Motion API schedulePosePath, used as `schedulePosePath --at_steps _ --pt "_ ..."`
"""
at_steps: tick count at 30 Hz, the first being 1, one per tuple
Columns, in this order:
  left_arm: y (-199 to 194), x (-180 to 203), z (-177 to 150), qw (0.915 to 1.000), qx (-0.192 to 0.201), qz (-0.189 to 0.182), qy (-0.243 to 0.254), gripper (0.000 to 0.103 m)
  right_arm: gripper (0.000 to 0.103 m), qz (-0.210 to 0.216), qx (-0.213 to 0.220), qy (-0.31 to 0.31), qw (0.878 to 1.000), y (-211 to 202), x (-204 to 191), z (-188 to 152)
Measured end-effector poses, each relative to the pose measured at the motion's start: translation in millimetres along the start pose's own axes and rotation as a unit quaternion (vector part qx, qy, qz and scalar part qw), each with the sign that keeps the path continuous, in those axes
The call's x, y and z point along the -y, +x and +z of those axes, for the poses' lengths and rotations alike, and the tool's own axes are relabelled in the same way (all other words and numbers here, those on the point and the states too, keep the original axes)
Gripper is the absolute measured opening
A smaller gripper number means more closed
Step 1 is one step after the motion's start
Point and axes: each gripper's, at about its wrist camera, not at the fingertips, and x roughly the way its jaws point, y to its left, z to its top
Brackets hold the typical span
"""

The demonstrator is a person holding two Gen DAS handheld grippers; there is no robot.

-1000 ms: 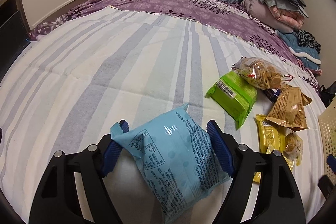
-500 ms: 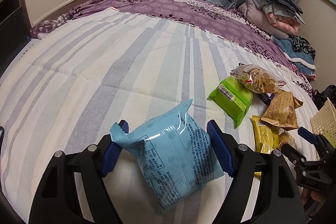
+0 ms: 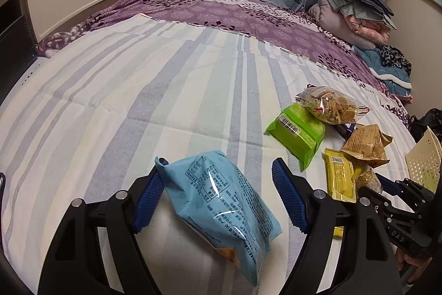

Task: Organize snacks
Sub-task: 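Lift the blue bag with the left gripper while the right grasps a clear nut packet, then carry the clear nut packet to the basket with the right gripper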

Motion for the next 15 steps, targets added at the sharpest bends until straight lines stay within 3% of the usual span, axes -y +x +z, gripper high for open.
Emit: schedulePosePath --at_steps 15 --pt "13.7 -12.8 -16.1 0.999 -0.03 0.03 -0.015 0.086 0.04 0.001 0.01 0.041 0.999 -20.4 2.6 -24.2"
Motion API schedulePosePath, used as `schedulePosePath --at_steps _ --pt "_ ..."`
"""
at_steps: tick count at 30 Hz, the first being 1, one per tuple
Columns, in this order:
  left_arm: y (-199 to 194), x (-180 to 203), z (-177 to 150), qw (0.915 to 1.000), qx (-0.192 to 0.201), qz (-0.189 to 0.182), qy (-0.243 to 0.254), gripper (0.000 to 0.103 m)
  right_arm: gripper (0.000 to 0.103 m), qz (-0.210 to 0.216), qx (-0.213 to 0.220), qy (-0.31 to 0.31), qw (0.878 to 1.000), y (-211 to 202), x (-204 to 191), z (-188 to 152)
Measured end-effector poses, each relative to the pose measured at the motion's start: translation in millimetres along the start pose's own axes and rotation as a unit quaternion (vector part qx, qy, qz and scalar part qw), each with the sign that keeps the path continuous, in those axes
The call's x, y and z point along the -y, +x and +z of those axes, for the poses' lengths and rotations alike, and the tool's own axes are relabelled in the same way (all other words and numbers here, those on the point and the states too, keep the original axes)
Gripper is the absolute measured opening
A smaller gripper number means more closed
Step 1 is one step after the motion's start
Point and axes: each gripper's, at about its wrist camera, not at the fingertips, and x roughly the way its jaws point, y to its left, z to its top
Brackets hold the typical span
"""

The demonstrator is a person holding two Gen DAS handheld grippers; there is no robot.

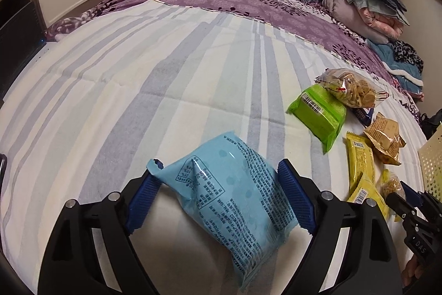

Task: Organize snacks
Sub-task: 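Carry the clear nut packet to the basket with the right gripper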

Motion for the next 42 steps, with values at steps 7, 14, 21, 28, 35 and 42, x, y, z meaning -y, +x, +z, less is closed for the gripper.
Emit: schedulePosePath --at_steps 7,14,21,28,35,42 --pt "5.0 4.9 -0.8 1.0 0.009 0.003 0.002 0.077 0.041 0.004 -0.016 -0.008 1.0 12.1 -3.8 5.6" --pt "-12.2 6.6 2.4 0.9996 0.024 -0.014 0.009 0.069 0.039 -0.004 0.002 0.016 1.0 0.7 0.2 3.6" --pt "-35.7 16.9 10.2 0.9983 0.045 -0.03 0.022 0.056 0.039 -0.002 0.027 0.051 0.998 -21.8 10.7 -1.7" --pt "-45.1 32.7 12.6 0.997 0.051 -0.039 0.042 0.056 0.039 0.002 0.06 0.068 0.996 -46.3 21.7 1.1" --pt "-29.1 33.2 6.7 0.9987 0.032 -0.022 0.033 0.064 0.039 0.001 0.062 0.081 0.995 -47.9 28.7 -8.2" --pt "-4.4 33.1 1.6 0.9996 0.01 -0.014 0.02 0.066 0.039 -0.003 0.068 0.083 0.994 -51.6 31.6 -11.5"
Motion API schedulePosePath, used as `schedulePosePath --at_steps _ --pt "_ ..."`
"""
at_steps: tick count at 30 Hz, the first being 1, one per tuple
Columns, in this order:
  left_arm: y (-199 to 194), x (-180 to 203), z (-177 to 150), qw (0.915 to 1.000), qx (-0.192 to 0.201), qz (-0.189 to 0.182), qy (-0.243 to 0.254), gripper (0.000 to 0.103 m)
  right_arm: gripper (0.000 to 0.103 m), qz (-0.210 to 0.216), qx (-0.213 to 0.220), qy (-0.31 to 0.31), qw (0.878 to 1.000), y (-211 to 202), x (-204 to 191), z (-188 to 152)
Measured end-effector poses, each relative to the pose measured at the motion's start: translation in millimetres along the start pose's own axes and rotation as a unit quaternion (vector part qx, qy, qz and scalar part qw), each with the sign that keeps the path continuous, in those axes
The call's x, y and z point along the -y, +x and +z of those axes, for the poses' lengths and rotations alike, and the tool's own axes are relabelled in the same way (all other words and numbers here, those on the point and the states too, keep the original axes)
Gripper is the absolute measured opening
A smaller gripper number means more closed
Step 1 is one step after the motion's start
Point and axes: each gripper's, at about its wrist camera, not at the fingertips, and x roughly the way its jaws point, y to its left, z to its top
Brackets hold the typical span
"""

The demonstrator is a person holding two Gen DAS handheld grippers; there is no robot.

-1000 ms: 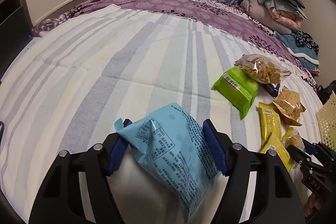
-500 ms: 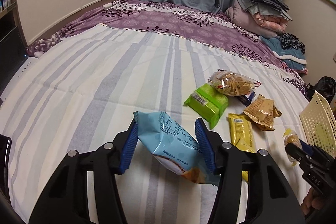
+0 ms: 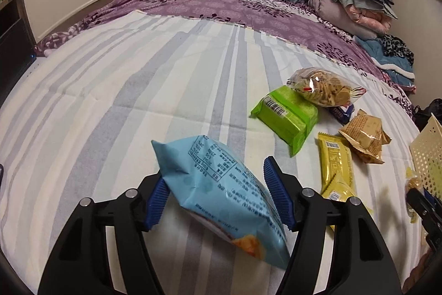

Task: Organize snacks
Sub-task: 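Carry the clear nut packet to the basket with the right gripper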

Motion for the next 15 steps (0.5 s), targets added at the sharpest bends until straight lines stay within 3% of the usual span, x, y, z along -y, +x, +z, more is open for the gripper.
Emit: schedulePosePath --at_steps 5,9,15 --pt "9.2 -2.1 -2.1 0.9998 -0.012 -0.007 -0.014 0.058 0.039 -0.006 0.006 0.0 1.0 -4.0 2.2 -0.6" --pt "-4.4 1.1 2.7 0.9997 0.006 -0.022 -0.004 0.048 0.039 -0.009 0.014 0.008 1.0 -9.5 6.5 1.3" --pt "-27.0 17.4 8.6 0.9986 0.03 -0.04 0.021 0.044 0.039 -0.008 0.035 0.014 0.999 -23.3 8.7 4.8"
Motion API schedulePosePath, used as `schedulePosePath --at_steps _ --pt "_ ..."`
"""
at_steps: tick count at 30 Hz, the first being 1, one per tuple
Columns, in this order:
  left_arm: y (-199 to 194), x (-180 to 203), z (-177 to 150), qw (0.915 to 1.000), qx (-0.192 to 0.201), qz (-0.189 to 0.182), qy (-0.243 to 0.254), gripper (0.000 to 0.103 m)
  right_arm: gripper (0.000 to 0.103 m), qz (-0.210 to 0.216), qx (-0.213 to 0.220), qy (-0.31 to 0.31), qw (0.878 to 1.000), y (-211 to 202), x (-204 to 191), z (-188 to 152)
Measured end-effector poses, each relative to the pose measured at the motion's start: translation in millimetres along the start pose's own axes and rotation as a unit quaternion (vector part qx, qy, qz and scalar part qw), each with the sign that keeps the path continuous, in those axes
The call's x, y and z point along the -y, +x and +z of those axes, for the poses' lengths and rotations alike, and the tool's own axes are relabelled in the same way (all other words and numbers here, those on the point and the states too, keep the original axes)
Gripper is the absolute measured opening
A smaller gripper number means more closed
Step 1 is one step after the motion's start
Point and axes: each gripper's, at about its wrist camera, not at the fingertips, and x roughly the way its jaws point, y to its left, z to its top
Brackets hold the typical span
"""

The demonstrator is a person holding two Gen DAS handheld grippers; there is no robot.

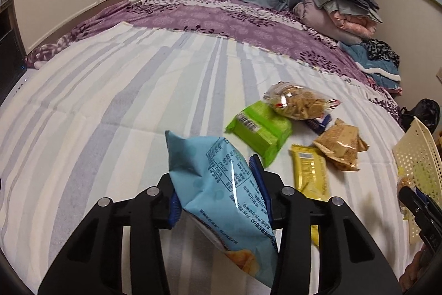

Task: Organize snacks
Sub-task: 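Carry the clear nut packet to the basket with the right gripper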

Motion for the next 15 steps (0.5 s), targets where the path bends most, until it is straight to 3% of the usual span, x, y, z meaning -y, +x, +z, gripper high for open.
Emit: schedulePosePath --at_steps 15 --pt "-44.6 79.7 21.7 0.9947 0.039 -0.049 0.082 0.044 0.039 -0.026 0.085 0.054 0.995 -67.1 48.6 12.3"
